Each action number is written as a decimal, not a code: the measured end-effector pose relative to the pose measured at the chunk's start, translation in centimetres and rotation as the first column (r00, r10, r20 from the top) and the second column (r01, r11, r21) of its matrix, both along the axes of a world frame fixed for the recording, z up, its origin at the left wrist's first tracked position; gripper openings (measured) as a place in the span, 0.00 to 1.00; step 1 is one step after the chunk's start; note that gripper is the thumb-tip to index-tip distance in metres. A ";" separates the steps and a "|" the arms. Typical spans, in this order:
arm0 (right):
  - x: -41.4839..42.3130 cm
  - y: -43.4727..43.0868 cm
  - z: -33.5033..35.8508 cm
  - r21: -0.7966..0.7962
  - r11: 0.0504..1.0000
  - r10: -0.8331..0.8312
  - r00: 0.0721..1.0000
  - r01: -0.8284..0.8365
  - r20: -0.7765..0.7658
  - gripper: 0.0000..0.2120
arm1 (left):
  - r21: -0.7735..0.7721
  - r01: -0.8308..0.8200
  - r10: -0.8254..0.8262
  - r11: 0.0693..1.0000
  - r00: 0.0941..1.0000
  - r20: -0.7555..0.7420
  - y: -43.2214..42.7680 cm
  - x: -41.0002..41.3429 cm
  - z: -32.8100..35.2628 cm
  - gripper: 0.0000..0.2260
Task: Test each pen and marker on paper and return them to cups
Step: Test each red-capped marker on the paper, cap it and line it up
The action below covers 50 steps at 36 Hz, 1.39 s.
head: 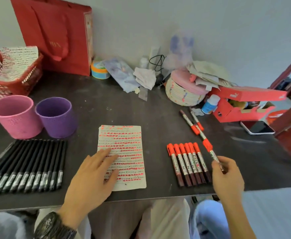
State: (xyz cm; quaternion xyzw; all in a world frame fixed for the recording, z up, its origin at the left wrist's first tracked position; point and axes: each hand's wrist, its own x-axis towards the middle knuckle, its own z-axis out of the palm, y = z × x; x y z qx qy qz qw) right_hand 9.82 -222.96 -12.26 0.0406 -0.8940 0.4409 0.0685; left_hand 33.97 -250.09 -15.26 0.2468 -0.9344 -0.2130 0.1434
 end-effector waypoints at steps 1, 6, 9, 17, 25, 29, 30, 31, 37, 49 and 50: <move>-0.4 0.0 -0.2 0.030 1.000 0.003 1.000 -0.003 0.008 0.06 | 0.001 -0.003 0.003 1.000 1.000 0.009 0.0 0.0 0.0 0.27; -1.5 -0.4 -0.8 0.126 0.992 0.005 0.999 -0.012 0.053 0.08 | 0.017 0.004 -0.004 1.000 0.999 0.038 -0.4 0.2 0.0 0.28; -1.5 -0.7 -0.8 0.152 0.988 0.009 0.997 -0.020 0.074 0.08 | 0.015 0.001 -0.001 1.000 1.000 0.028 -0.2 0.2 0.1 0.27; -1.4 -0.4 -1.0 0.179 0.983 0.028 0.995 -0.044 0.092 0.03 | 0.008 -0.003 0.003 1.000 1.000 0.014 -0.1 0.3 0.1 0.26; -0.9 -1.0 -0.5 0.206 0.975 0.079 0.997 -0.081 0.019 0.15 | 0.007 -0.010 0.010 1.000 1.000 0.019 -0.1 0.3 0.2 0.26; -0.7 -2.0 0.0 0.246 0.962 0.124 0.992 -0.115 -0.024 0.20 | 0.001 -0.007 0.007 1.000 1.000 0.014 -0.1 0.4 0.1 0.26; -0.7 -2.2 0.0 0.259 0.958 0.129 0.992 -0.123 -0.005 0.22 | 0.000 -0.006 0.006 1.000 1.000 0.014 -0.1 0.3 0.1 0.26; -0.8 -2.3 0.0 0.268 0.954 0.130 0.991 -0.131 0.023 0.23 | 0.001 -0.006 0.006 1.000 1.000 0.015 -0.1 0.3 0.1 0.26; -1.3 -2.3 -0.1 0.282 0.950 0.109 0.988 -0.136 0.109 0.24 | 0.008 -0.009 0.009 1.000 1.000 0.012 -0.1 0.3 0.1 0.26; -1.1 -2.9 0.1 0.334 0.937 0.074 0.992 -0.104 0.101 0.23 | 0.002 -0.010 0.010 1.000 1.000 0.023 -0.2 0.2 -0.4 0.26; -1.0 -2.8 0.1 0.335 0.936 0.076 0.992 -0.106 0.101 0.23 | 0.002 -0.010 0.010 1.000 1.000 0.025 -0.2 0.2 -0.4 0.26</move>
